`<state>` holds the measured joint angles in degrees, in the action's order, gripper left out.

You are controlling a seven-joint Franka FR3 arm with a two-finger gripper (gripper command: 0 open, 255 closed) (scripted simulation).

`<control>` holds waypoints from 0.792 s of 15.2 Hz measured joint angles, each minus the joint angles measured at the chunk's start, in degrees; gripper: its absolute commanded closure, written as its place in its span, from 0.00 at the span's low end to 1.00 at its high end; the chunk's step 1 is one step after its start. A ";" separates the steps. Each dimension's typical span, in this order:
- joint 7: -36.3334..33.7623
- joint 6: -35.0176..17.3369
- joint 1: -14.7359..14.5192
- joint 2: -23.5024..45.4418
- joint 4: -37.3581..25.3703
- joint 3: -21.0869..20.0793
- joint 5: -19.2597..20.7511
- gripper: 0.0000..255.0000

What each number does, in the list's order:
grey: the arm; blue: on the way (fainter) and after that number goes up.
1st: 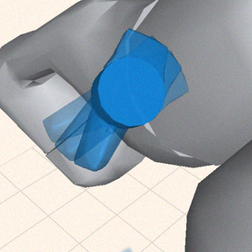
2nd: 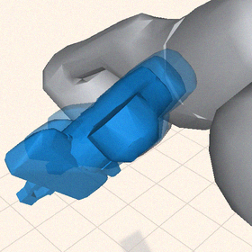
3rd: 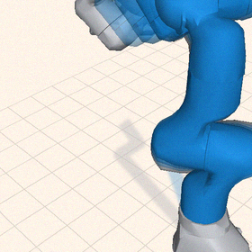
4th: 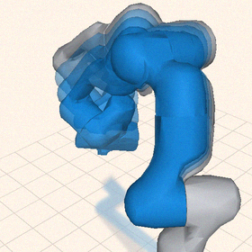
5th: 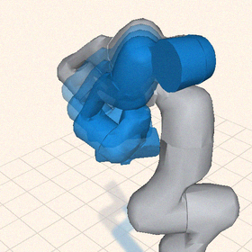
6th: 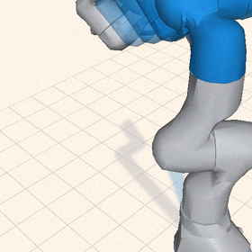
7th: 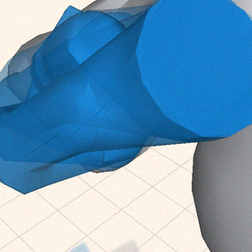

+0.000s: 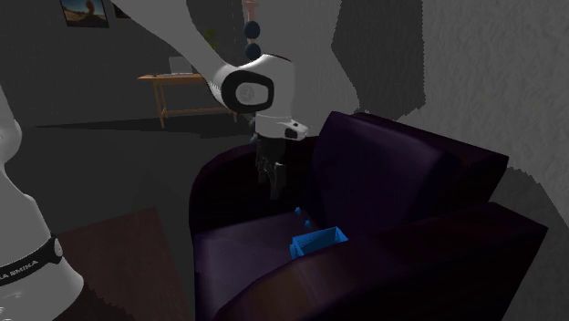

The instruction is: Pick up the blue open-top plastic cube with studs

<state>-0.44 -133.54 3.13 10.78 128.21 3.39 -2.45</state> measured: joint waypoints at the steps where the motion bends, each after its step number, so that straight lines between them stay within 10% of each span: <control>1: 0.21 -0.74 0.24 3.00 -2.37 0.11 -0.20 0.00; 12: -1.16 -0.41 1.79 25.04 -22.49 0.36 -1.76 0.00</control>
<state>-1.60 -133.95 4.92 35.83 105.72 3.75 -4.21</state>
